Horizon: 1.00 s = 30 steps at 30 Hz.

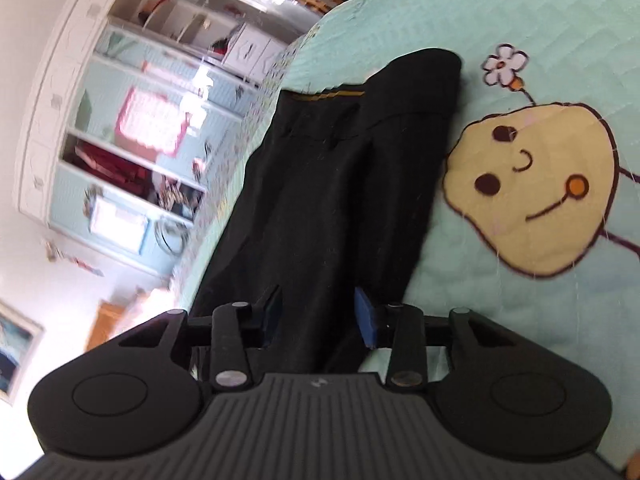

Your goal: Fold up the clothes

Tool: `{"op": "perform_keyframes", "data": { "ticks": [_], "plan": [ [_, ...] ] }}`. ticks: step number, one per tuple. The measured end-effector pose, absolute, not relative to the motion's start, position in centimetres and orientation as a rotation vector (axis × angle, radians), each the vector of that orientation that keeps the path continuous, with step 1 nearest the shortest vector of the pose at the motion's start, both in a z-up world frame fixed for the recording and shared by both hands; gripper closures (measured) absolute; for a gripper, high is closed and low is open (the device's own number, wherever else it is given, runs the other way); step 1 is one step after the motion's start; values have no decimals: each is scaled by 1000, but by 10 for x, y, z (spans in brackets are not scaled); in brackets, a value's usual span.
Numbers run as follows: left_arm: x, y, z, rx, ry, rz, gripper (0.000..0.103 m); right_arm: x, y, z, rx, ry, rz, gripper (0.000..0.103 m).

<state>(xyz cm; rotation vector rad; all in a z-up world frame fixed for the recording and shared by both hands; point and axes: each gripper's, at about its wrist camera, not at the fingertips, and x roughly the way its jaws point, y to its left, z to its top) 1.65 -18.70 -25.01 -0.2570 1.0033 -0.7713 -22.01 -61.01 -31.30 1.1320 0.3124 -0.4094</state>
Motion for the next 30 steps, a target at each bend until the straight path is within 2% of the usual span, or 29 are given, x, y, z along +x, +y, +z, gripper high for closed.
{"op": "perform_keyframes", "data": {
  "ticks": [3, 10, 12, 14, 15, 18, 20, 23, 25, 29, 30],
  "plan": [
    [9, -186, -246, -221, 993, -770, 34, -202, -581, -293, 1003, 397, -328, 47],
    [5, -205, -236, -108, 1025, -726, 33, -127, -510, -253, 682, 546, -135, 42],
    [5, -209, -237, -82, 1023, -724, 29, -111, -500, -254, 653, 570, -99, 29],
    [3, -212, -239, -61, 1018, -725, 26, -91, -491, -267, 579, 702, -114, 22],
    [2, -214, -239, -47, 1014, -725, 25, -86, -485, -275, 538, 754, -118, 22],
    [-1, -219, -240, -6, 1004, -727, 23, -90, -472, -276, 440, 755, -126, 22],
    [-1, -219, -241, -3, 1004, -726, 22, -89, -475, -268, 461, 771, -120, 22],
    [-1, -221, -242, -1, 1006, -727, 20, -89, -482, -247, 564, 710, -66, 29],
    [-2, -222, -242, -2, 1006, -722, 20, -86, -482, -241, 563, 678, -65, 29],
    [-4, -224, -240, 4, 1008, -719, 19, -72, -481, -268, 602, 775, -63, 27],
    [-5, -224, -240, 8, 1008, -718, 18, -75, -481, -273, 603, 750, -65, 27]
  ]
}}
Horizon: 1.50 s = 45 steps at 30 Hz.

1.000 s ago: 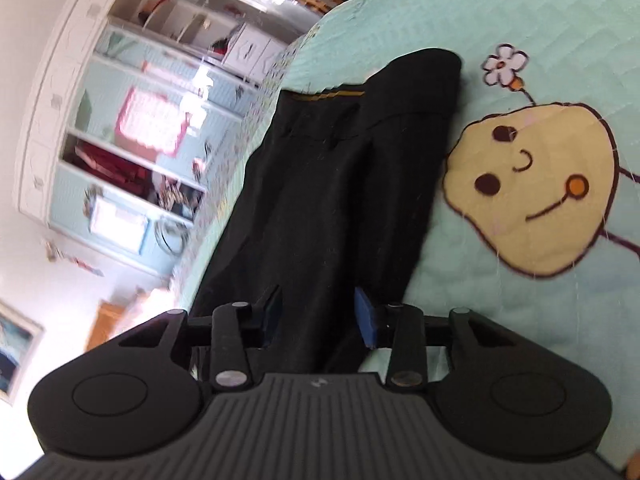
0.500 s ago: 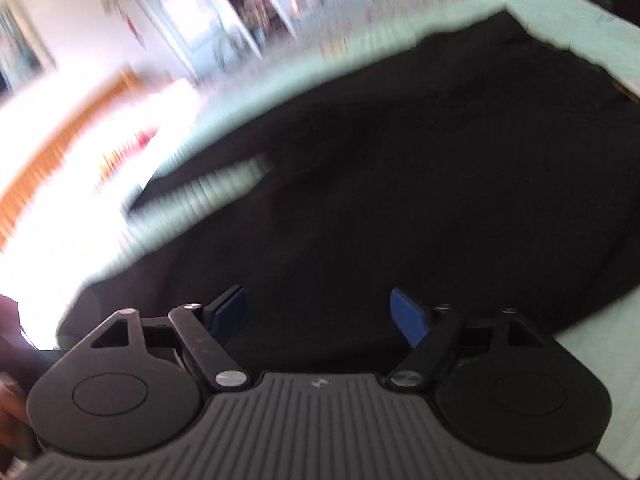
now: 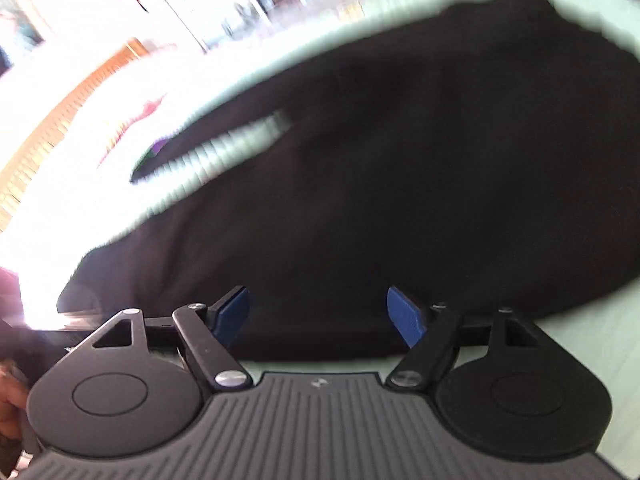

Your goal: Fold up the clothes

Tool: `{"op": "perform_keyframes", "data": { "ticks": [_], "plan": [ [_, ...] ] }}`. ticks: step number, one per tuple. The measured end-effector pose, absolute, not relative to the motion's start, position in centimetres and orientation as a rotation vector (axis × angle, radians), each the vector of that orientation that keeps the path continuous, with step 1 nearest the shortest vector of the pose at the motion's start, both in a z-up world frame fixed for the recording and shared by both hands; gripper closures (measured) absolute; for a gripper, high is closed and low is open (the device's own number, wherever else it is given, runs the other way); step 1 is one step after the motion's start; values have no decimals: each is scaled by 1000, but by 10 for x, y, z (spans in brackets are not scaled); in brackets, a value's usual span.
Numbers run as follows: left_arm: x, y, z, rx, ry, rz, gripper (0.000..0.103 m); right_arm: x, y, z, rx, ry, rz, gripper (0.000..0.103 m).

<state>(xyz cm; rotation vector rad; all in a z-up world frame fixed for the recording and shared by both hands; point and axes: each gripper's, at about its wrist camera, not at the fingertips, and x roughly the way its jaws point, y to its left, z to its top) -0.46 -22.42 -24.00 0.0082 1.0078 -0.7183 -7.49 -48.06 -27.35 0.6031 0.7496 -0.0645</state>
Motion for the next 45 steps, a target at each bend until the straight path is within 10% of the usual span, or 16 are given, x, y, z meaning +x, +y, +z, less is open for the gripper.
{"op": "perform_keyframes", "data": {
  "ticks": [27, 45],
  "plan": [
    [-2, -218, -241, -48, 1015, -792, 8, -77, -460, -265, 796, 760, 21, 22],
    [46, -107, -238, -241, 955, -482, 27, -92, -449, -281, 807, 736, 17, 26]
  ]
}}
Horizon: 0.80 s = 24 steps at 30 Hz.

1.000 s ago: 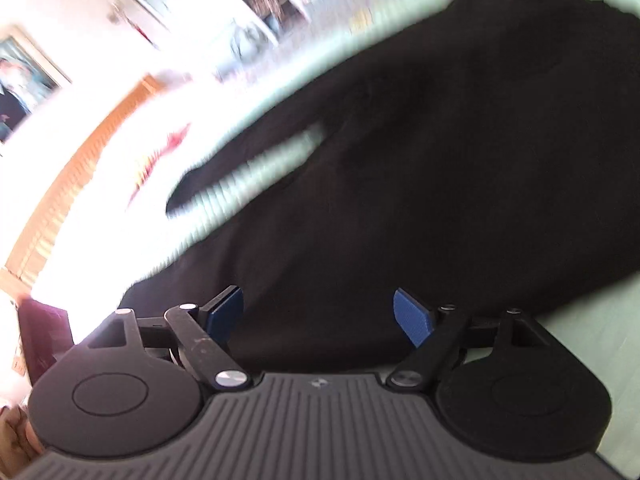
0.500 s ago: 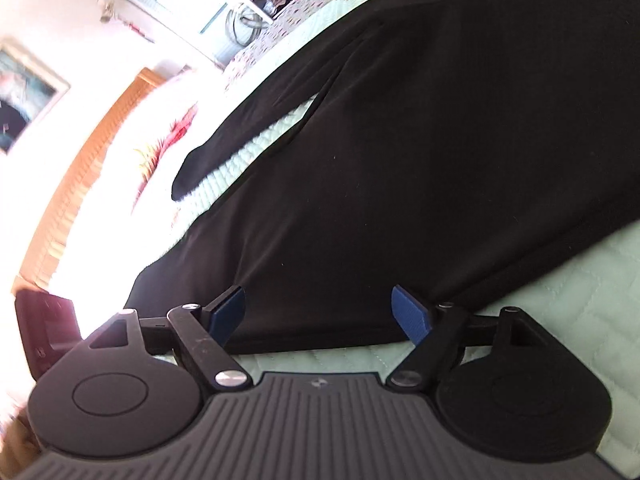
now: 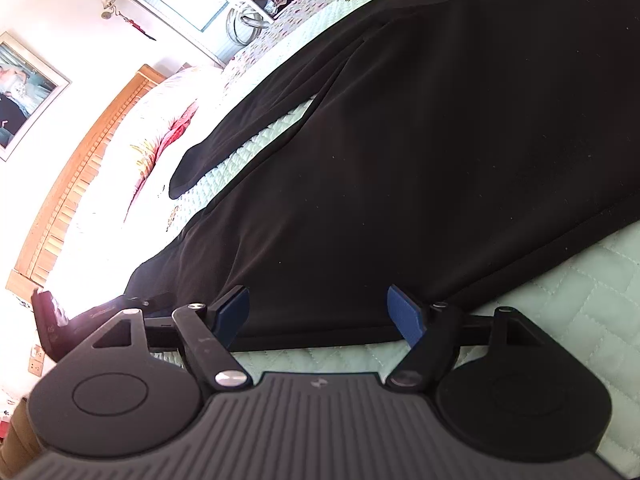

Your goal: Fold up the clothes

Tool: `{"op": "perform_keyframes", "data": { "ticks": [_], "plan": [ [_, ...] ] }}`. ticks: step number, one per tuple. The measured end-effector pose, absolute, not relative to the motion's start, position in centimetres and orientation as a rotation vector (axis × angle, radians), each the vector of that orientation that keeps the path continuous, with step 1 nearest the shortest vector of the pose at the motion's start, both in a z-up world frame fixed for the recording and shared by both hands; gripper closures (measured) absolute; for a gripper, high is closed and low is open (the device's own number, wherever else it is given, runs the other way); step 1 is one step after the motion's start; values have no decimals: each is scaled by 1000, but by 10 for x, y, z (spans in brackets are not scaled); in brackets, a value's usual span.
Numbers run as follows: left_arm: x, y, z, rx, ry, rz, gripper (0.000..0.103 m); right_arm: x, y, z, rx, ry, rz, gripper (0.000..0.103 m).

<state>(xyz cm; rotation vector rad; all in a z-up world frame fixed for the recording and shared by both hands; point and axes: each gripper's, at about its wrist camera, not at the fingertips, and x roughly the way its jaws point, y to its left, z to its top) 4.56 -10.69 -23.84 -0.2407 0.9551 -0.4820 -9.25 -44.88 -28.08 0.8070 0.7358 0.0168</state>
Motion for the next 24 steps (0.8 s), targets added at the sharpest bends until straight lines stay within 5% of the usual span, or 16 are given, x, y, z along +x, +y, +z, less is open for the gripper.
{"op": "perform_keyframes", "data": {
  "ticks": [10, 24],
  "plan": [
    [55, -167, -200, -230, 882, -767, 25, -73, -473, -266, 880, 607, 41, 26],
    [160, -397, -211, -388, 1074, -1037, 22, -83, -520, -329, 794, 326, 9, 23]
  ]
}}
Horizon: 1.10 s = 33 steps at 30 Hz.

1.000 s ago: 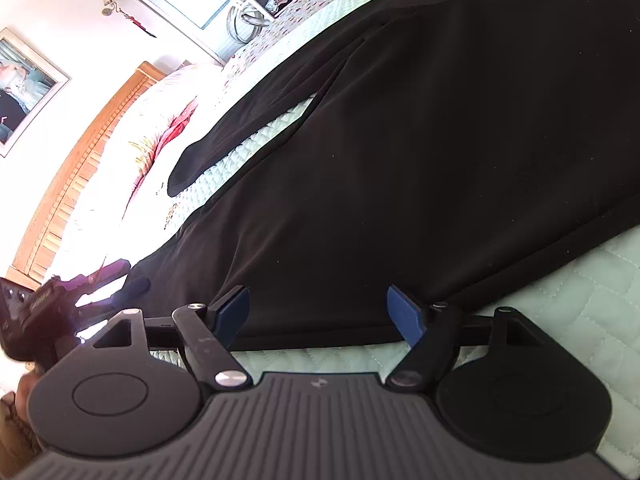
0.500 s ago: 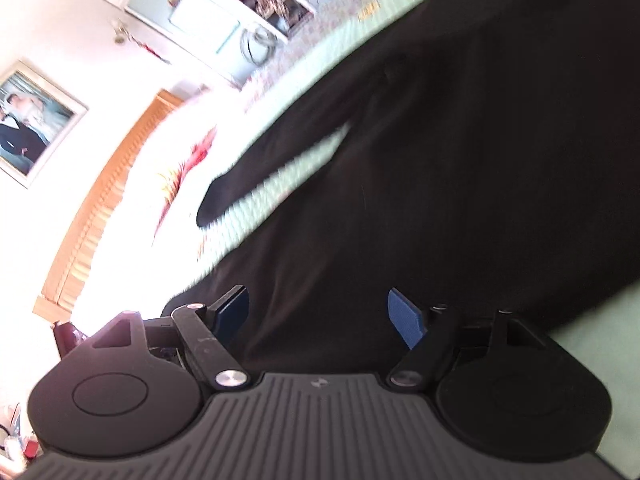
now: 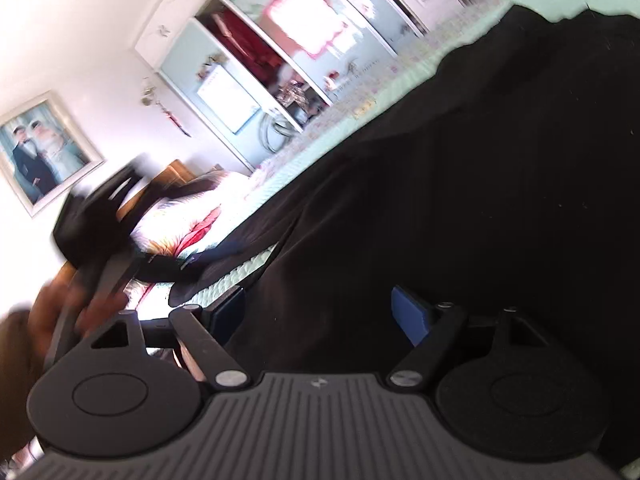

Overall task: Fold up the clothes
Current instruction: 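Grasp the trouser edge with the left gripper while the right gripper holds the waistband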

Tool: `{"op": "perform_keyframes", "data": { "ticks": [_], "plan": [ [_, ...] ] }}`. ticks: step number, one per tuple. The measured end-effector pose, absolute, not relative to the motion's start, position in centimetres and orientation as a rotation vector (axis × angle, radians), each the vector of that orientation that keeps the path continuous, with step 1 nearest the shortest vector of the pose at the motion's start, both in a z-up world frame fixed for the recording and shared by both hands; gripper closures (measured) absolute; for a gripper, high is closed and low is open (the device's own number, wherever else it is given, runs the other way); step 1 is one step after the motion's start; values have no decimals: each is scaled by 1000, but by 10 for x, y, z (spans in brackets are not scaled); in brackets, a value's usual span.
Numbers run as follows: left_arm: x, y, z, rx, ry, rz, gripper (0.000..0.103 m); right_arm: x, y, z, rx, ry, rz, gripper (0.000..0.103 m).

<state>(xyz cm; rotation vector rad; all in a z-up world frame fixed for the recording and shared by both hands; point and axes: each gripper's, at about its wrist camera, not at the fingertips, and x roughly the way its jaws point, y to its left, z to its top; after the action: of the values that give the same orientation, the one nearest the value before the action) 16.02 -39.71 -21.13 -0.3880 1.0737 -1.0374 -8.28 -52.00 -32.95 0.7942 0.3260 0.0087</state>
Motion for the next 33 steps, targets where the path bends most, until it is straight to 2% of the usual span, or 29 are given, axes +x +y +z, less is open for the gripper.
{"op": "perform_keyframes", "data": {
  "ticks": [9, 14, 15, 16, 17, 20, 25, 30, 32, 33],
  "plan": [
    [190, -449, -244, -420, 1245, -1037, 22, -99, -533, -340, 883, 225, 92, 23],
    [197, -470, -260, -434, 1271, -1096, 24, -104, -536, -340, 930, 187, 123, 23],
    [199, -474, -262, -426, 1265, -1110, 37, -105, -536, -340, 937, 182, 127, 23],
    [200, -478, -264, -416, 1258, -1122, 68, -105, -535, -340, 942, 177, 131, 23],
    [200, -480, -262, -388, 1241, -1119, 76, -104, -535, -341, 947, 174, 135, 23],
    [202, -480, -246, -326, 1146, -1134, 83, -104, -534, -341, 960, 165, 143, 23],
    [205, -491, -238, -199, 1099, -1129, 84, -105, -531, -342, 961, 166, 144, 23],
    [206, -489, -251, -241, 1145, -1112, 81, -104, -529, -340, 963, 166, 143, 23],
    [205, -482, -253, -265, 1160, -1109, 67, -104, -529, -340, 964, 165, 144, 23],
    [205, -478, -255, -282, 1173, -1107, 52, -104, -529, -340, 965, 165, 145, 23]
  ]
}}
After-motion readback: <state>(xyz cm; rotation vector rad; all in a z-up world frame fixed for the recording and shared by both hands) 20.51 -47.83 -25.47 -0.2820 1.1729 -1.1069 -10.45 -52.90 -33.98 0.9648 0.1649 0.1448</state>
